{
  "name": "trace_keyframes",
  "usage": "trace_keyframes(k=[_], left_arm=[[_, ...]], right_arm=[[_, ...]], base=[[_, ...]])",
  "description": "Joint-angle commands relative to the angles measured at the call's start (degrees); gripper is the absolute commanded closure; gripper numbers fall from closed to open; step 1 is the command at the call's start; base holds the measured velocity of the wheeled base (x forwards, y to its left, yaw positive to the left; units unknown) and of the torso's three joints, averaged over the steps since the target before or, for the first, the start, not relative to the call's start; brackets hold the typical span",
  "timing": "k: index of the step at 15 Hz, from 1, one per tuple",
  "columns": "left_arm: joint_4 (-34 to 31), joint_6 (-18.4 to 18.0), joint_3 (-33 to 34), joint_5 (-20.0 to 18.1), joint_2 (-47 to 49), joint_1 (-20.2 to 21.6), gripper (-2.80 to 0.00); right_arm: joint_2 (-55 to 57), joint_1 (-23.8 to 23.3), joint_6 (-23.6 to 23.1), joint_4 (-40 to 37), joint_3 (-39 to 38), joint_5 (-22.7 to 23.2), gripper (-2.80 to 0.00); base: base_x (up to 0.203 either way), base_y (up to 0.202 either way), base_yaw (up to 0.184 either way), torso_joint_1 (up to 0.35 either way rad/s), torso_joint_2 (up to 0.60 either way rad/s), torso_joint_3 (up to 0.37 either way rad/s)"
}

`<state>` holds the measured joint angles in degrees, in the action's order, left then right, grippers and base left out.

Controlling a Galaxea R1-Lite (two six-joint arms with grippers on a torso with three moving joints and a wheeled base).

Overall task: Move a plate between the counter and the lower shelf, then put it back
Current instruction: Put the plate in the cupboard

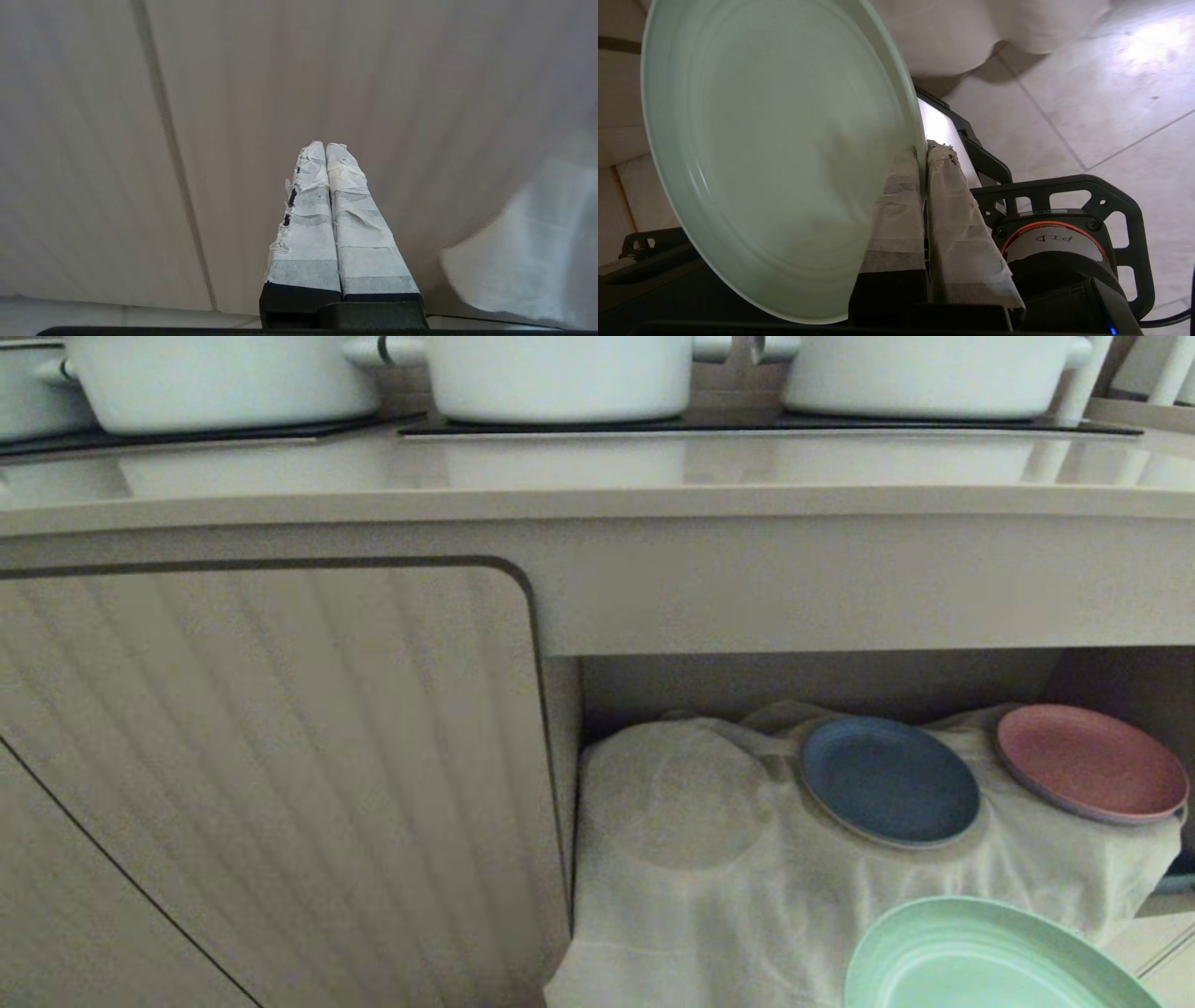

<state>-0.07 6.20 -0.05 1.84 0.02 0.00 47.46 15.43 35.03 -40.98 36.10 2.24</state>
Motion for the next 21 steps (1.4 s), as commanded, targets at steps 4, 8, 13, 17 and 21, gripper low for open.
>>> trace_keyframes(k=[4, 8, 13, 17, 21], left_arm=[[-0.01, 0.07, -0.03, 0.10, -0.02, 0.00, 0.00], [-0.01, 0.04, 0.05, 0.10, -0.02, 0.00, 0.00], [0.07, 0.13, 0.03, -0.08, -0.02, 0.00, 0.00], [0.07, 0.10, 0.04, 0.09, -0.02, 0.00, 0.00], [0.07, 0.13, 0.05, -0.08, -0.02, 0.00, 0.00]], right_arm=[[-0.05, 0.04, 0.22, -0.24, -0.06, 0.04, 0.00], [-0.17, 0.04, 0.22, -0.44, 0.10, 0.04, 0.00], [-0.35, 0.04, 0.13, -0.50, 0.11, 0.04, 0.00], [-0.31, 0.04, 0.13, -0.24, -0.72, -0.01, 0.00], [-0.26, 0.04, 0.17, 2.56, -3.55, -0.04, 0.00]], base=[[0.000, 0.149, -0.001, 0.002, 0.00, 0.003], [0.000, 0.000, 0.000, 0.000, 0.00, 0.000], [0.000, 0.000, 0.000, 0.000, 0.00, 0.000], [0.000, 0.000, 0.000, 0.000, 0.00, 0.000], [0.000, 0.000, 0.000, 0.000, 0.00, 0.000]])
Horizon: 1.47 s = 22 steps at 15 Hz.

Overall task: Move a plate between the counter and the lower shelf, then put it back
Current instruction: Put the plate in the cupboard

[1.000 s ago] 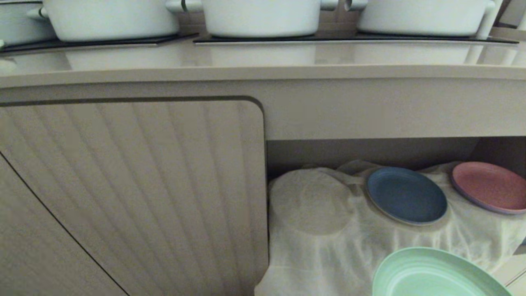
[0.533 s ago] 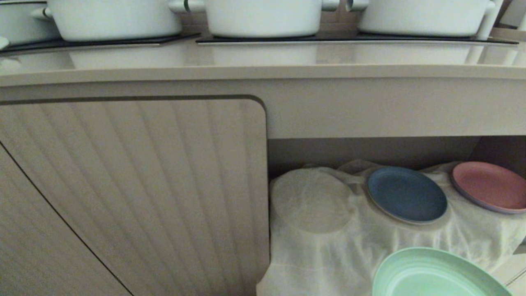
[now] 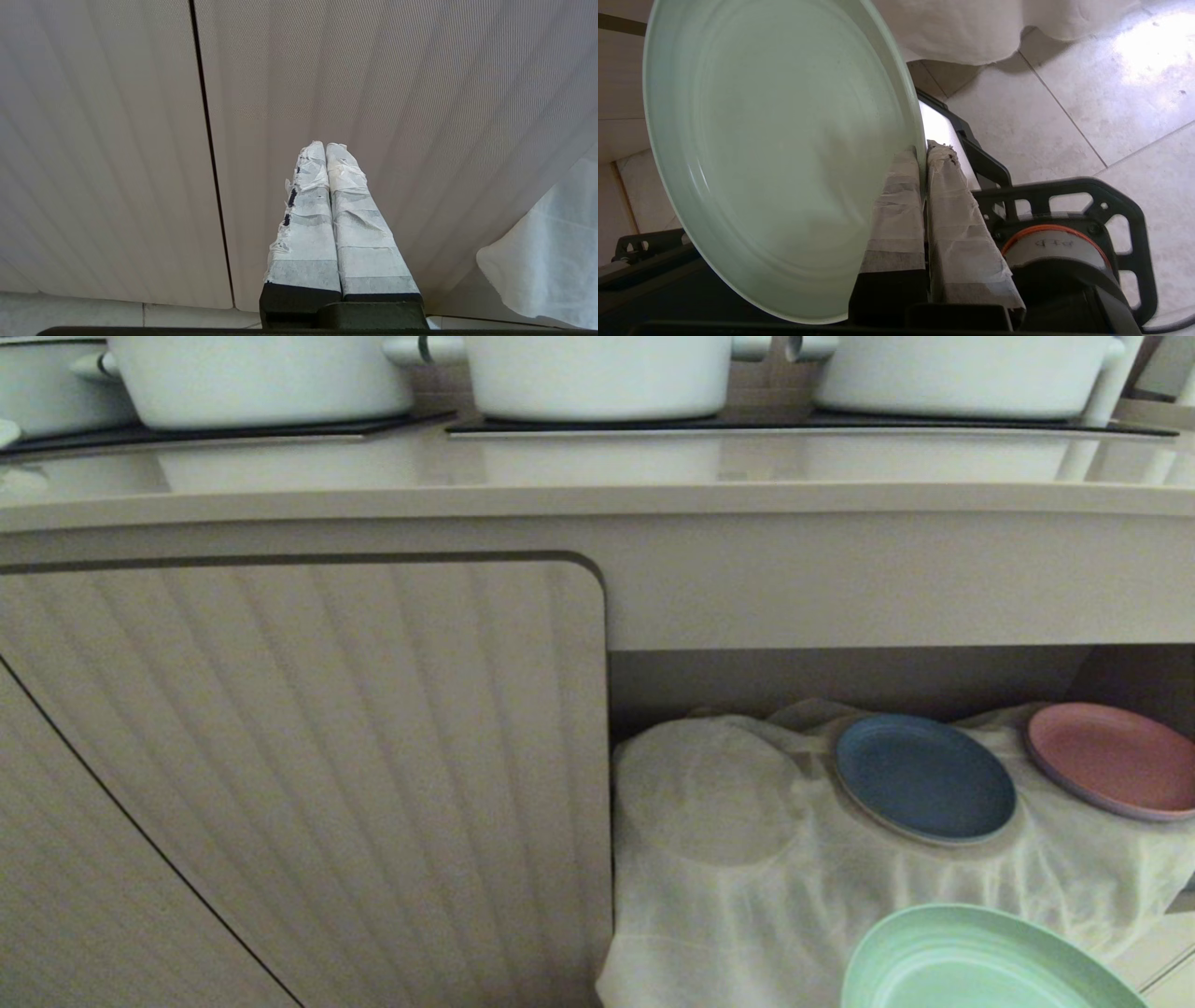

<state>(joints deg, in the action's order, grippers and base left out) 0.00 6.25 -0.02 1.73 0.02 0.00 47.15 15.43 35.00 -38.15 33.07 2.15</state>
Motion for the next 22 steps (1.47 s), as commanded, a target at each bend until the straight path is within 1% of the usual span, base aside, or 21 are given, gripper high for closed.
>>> trace_keyframes(k=[1, 5, 7, 11, 17, 18, 20, 22], left_arm=[[0.00, 0.07, 0.02, 0.19, -0.02, 0.00, 0.00], [0.00, 0.01, -0.06, 0.03, -0.02, 0.00, 0.00], [0.00, 0.04, 0.02, 0.14, -0.02, 0.00, 0.00], [0.00, 0.07, 0.02, 0.03, -0.02, 0.00, 0.00], [0.00, 0.07, 0.02, 0.04, -0.02, 0.00, 0.00], [0.00, 0.07, 0.02, 0.03, -0.02, 0.00, 0.00], [0.00, 0.07, 0.02, 0.16, -0.02, 0.00, 0.00], [0.00, 0.07, 0.02, 0.03, -0.02, 0.00, 0.00]], right_arm=[[0.12, 0.04, 0.24, 1.19, -1.68, 0.05, 0.00], [0.32, 0.04, 0.47, 6.21, -4.88, 0.05, 0.00], [1.29, 0.04, 0.54, 9.98, -6.34, 0.46, 0.00], [6.56, 0.04, 0.53, 15.14, -6.86, 1.89, 0.00], [17.47, 0.04, 0.59, 23.72, -6.46, 1.91, 0.00], [19.40, 0.04, 0.86, 25.03, -6.41, 1.90, 0.00], [22.86, 0.04, 3.58, 29.36, -5.92, 1.90, 0.00], [24.90, 0.04, 4.20, 31.22, -5.89, 1.91, 0.00]], base=[[0.000, 0.000, 0.000, 0.000, 0.00, 0.000], [0.000, 0.000, 0.000, 0.000, 0.00, 0.000], [0.000, 0.000, 0.000, 0.000, 0.00, 0.000], [0.000, 0.000, 0.000, 0.000, 0.00, 0.000], [0.000, 0.000, 0.000, 0.000, 0.00, 0.000], [0.000, 0.000, 0.000, 0.000, 0.00, 0.000], [0.000, 0.000, 0.000, 0.000, 0.00, 0.000], [0.000, 0.000, 0.000, 0.000, 0.00, 0.000]])
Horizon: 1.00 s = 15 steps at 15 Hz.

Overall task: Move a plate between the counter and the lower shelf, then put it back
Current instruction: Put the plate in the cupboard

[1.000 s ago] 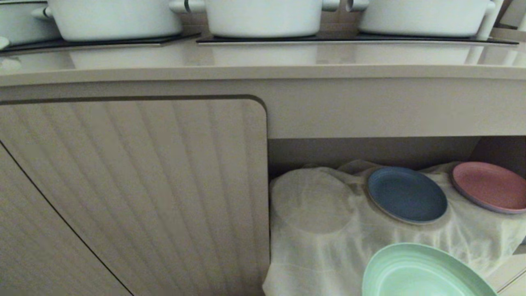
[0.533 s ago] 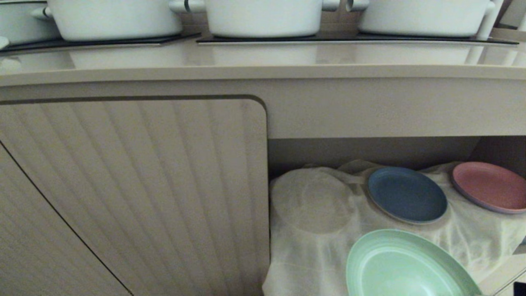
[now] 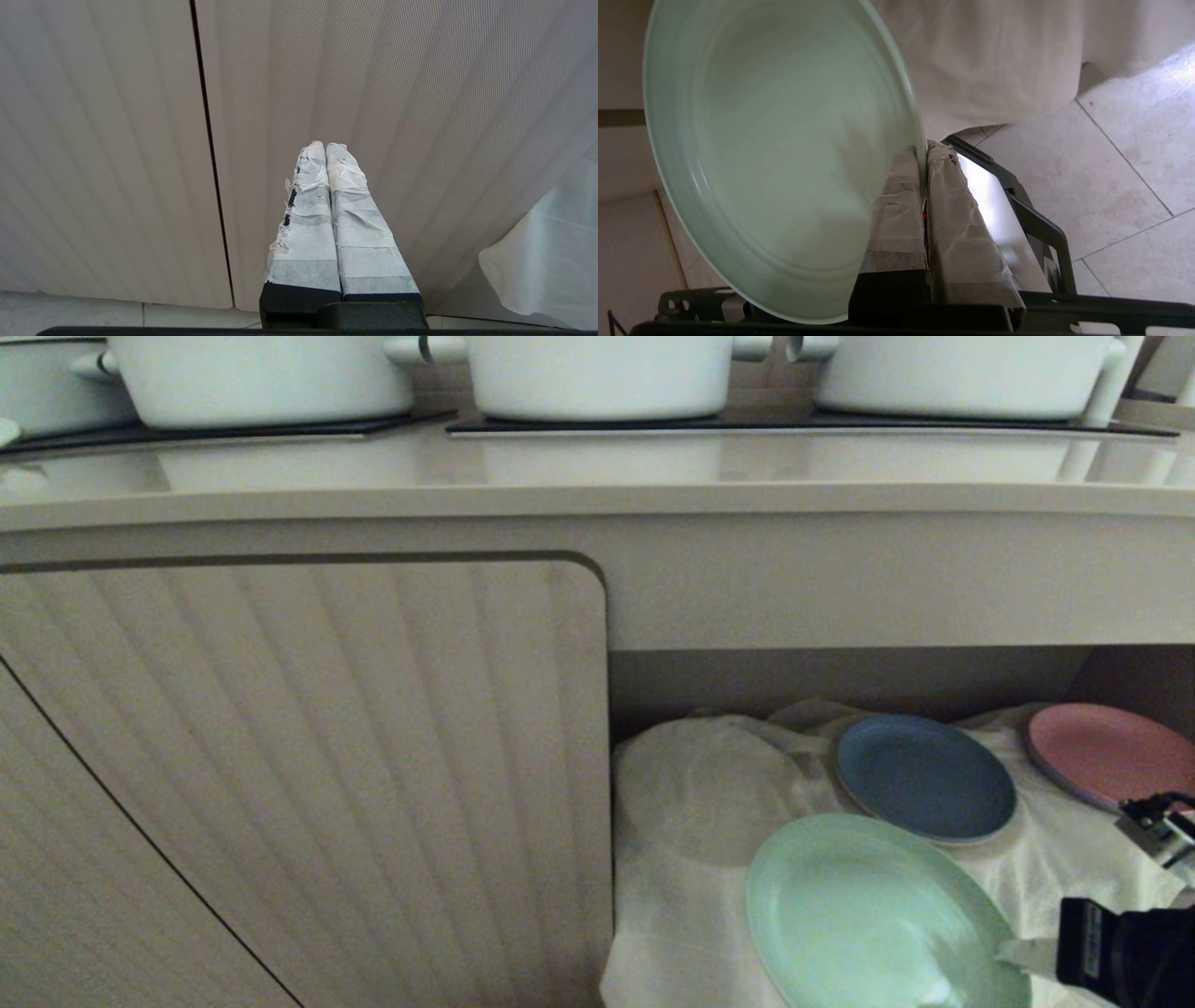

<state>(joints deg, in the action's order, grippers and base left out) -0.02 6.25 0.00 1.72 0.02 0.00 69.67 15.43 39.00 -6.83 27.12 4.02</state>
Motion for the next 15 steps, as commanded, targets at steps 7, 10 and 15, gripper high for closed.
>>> trace_keyframes(k=[7, 10, 15], left_arm=[[0.02, 0.01, 0.00, 0.03, -0.02, 0.00, 0.00], [0.02, 0.07, 0.00, 0.03, -0.02, 0.00, 0.00], [0.02, -0.01, 0.00, 0.03, -0.02, 0.00, 0.00]], right_arm=[[8.49, 0.04, 0.47, 10.08, -0.76, 0.98, 0.00], [11.14, 0.04, 0.59, 13.17, -0.56, 0.96, 0.00], [16.91, 0.12, 3.28, 18.32, 0.76, 0.90, 0.00]], base=[[0.000, 0.000, 0.000, 0.000, 0.00, 0.000], [0.000, 0.000, 0.000, 0.000, 0.00, 0.000], [0.000, 0.000, 0.000, 0.000, 0.00, 0.000]])
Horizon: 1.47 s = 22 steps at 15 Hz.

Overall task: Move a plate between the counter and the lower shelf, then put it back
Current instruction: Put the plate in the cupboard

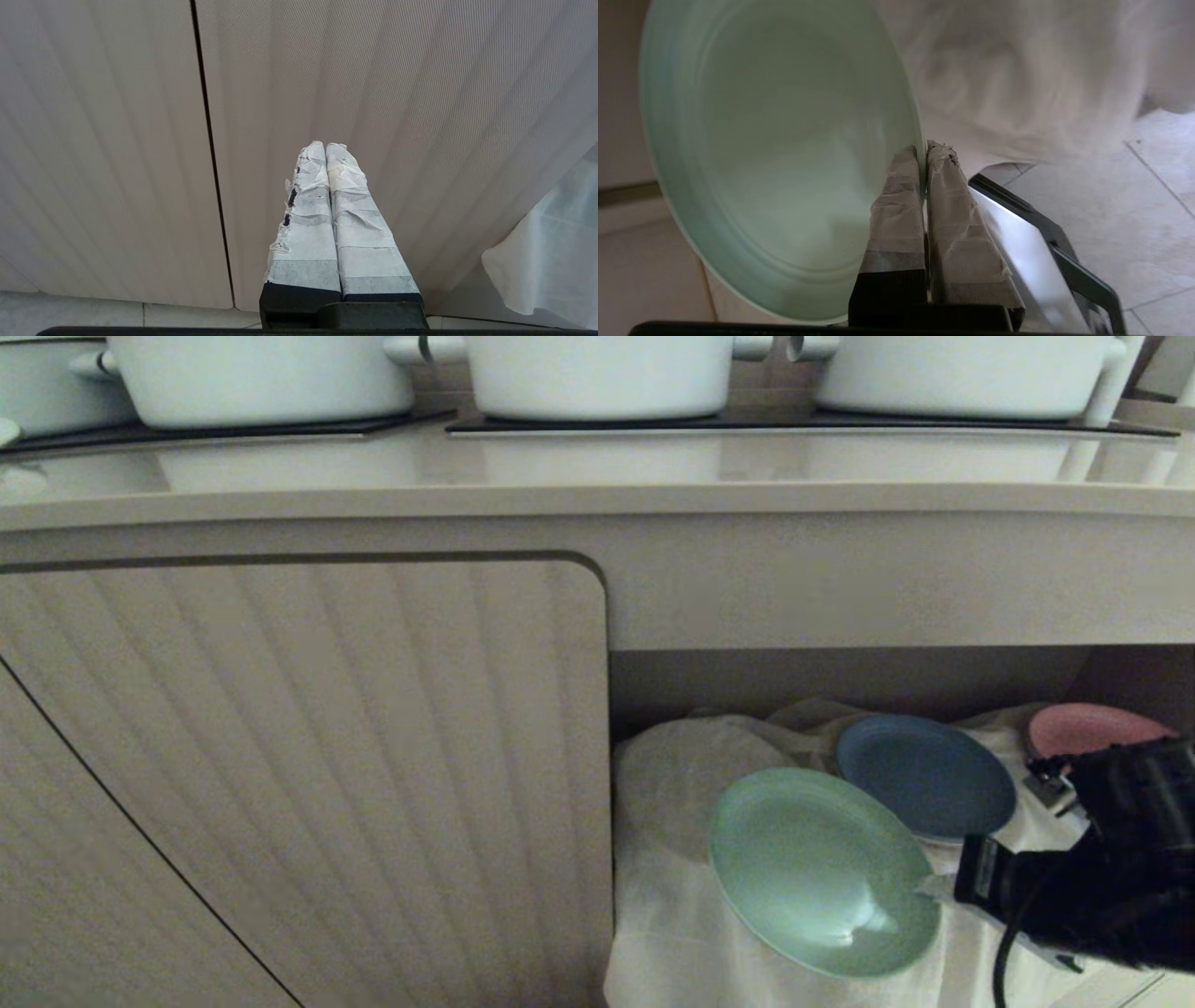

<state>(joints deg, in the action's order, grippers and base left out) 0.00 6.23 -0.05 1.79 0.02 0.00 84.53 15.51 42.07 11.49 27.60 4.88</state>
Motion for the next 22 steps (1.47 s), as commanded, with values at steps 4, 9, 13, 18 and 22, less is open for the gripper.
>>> trace_keyframes(k=[4, 9, 13, 18, 22], left_arm=[[-0.01, 0.10, 0.05, 0.12, -0.02, 0.00, 0.00], [0.00, 0.10, 0.05, -0.03, -0.02, 0.00, 0.00], [0.00, 0.07, 0.03, -0.03, -0.02, 0.00, 0.00], [0.00, 0.10, -0.04, 0.11, -0.02, 0.00, 0.00], [0.00, 0.10, 0.05, -0.02, -0.02, 0.00, 0.00]], right_arm=[[7.26, 0.05, 0.73, 5.15, 1.17, 0.05, 0.00], [12.46, 0.55, 0.49, 11.31, 2.69, 0.05, 0.00], [16.04, 0.58, 0.39, 11.09, 7.37, -0.13, 0.00], [19.01, 0.59, 0.65, 10.76, 11.38, 0.06, 0.00], [21.31, 0.93, 0.75, 11.63, 11.98, 0.31, 0.00]], base=[[0.000, 0.000, 0.000, 0.000, 0.00, 0.000], [0.000, 0.000, 0.000, 0.000, 0.00, 0.000], [0.000, 0.000, 0.000, 0.000, 0.00, 0.000], [0.000, 0.000, 0.000, 0.000, 0.00, 0.000], [0.000, 0.000, 0.000, 0.000, 0.00, 0.000]])
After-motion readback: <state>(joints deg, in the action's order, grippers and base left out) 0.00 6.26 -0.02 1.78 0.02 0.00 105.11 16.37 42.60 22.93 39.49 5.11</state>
